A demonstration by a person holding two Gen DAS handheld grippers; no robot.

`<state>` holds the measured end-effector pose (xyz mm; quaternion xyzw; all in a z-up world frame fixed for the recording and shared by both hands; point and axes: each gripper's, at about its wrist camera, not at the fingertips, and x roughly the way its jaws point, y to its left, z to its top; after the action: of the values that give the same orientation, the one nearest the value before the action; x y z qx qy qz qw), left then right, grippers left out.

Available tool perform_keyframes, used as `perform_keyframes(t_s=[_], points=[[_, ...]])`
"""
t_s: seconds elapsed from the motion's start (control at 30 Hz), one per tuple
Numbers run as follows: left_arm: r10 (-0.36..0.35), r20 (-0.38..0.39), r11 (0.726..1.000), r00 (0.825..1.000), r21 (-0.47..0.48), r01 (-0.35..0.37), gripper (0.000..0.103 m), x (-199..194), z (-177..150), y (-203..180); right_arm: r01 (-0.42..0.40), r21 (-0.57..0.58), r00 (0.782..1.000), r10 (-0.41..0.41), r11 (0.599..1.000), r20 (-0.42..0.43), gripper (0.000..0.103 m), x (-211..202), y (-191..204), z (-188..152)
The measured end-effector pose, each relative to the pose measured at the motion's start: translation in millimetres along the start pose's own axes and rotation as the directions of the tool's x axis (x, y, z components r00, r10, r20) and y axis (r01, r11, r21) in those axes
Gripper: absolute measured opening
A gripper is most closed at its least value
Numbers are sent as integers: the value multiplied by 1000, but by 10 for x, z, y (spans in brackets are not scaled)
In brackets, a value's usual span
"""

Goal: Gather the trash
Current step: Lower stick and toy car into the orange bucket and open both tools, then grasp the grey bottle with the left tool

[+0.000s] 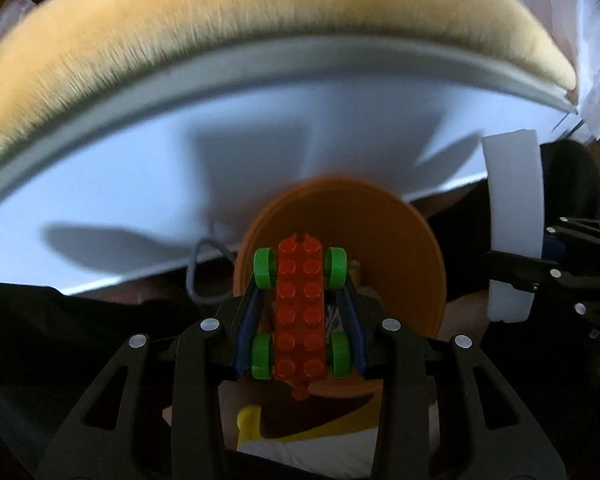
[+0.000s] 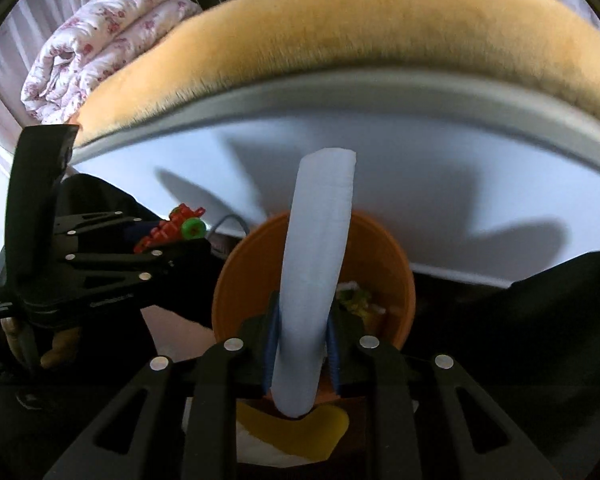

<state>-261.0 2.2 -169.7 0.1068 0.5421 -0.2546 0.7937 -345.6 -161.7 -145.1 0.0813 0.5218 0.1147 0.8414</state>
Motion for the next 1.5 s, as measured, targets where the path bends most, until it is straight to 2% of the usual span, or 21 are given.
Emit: perform_keyframes(t_s=[0.27, 0.37, 0.4, 0.43, 0.47, 0.5, 0.77, 0.87, 1.03, 1.13, 1.2, 1.27, 1.4, 1.5], points=[[11, -51, 1000, 999, -12, -12, 37, 175, 17, 50, -2, 14, 999, 2, 1000, -49, 22, 129, -43, -16], [16, -55, 1000, 998, -4, -17, 38, 174, 32, 45, 7, 6, 998, -7, 1000, -61, 27, 169, -25, -14], [19, -66, 1000, 998, -1, -19, 43, 176, 20, 36, 13, 3, 998, -13, 1000, -65, 41, 200, 1, 30], [31, -80, 1000, 996, 0, -31, 66, 205, 25, 34, 23, 2, 997, -23, 1000, -68, 51, 215, 9, 43], [45, -84, 999, 995, 1, -45, 81, 223, 34, 33, 42, 2, 997, -41, 999, -63, 62, 218, 6, 49], [51, -83, 999, 995, 0, -51, 81, 227, 34, 34, 60, 7, 997, -59, 998, -55, 62, 209, -1, 51], [32, -71, 999, 997, -13, -33, 82, 165, 32, 75, 48, 77, 999, -48, 996, 1, 62, 62, -164, 55], [21, -26, 1000, 999, -10, -21, 82, 22, 58, 71, 34, 94, 999, -37, 995, 30, 62, -18, -192, 29], [9, 93, 998, 996, 60, -14, 82, -364, 248, -48, 21, 79, 994, -29, 997, 108, 67, -204, -185, 47], [-11, 180, 993, 984, 120, -11, 82, -685, 534, -169, 31, 76, 986, -43, 997, 159, 70, -334, -213, 65], [4, 240, 986, 971, 163, -44, 89, -854, 782, -259, 30, 86, 979, -47, 996, 198, 73, -467, -288, 119], [-10, 298, 976, 955, 213, -56, 91, -988, 1155, -409, 32, 111, 967, -59, 993, 248, 79, -604, -394, 177], [-22, 326, 963, 945, 260, -67, 92, -933, 1966, -684, 33, 150, 938, -82, 988, 337, 82, -785, -628, 281], [1, 297, 957, 955, 276, -87, 92, -706, 2607, -884, 38, 168, 914, -102, 985, 392, 82, -863, -795, 322]])
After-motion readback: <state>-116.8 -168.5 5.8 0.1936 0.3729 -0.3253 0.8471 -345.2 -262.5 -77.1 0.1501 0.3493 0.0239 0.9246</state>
